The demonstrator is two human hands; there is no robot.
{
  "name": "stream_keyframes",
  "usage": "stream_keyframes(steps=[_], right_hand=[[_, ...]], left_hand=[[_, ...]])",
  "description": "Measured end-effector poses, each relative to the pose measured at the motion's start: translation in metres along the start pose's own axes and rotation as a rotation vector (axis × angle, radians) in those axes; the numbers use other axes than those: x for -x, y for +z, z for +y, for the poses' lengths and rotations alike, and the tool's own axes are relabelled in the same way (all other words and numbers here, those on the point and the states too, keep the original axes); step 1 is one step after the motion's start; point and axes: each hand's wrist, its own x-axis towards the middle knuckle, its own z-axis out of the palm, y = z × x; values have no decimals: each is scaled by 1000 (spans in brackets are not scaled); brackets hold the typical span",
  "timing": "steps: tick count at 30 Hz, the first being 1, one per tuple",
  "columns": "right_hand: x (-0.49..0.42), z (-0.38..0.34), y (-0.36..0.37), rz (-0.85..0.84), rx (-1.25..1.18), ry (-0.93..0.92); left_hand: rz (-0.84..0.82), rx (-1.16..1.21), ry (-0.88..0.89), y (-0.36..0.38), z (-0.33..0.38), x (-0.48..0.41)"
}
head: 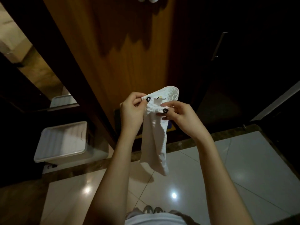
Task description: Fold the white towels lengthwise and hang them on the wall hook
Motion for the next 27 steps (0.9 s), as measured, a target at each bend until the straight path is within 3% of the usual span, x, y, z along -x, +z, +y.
stream_keyframes(steps=[2,7,14,22,27], right_hand=[[-2,-8,-4,-31,72,19],[-6,-24,-5,206,222,-181],[-20,-37,-6,219,343,-357],[-34,-52,-1,214,461,-418],[-35,-59,4,216,508,-447]], left_hand=[[-31,71,-30,0,5,-5],[-96,136,-77,6,15,-14],[-140,198,-98,9,22,-30],[-277,493,-233,-2,22,-27],[-328,493,-196,-17,26,-30]])
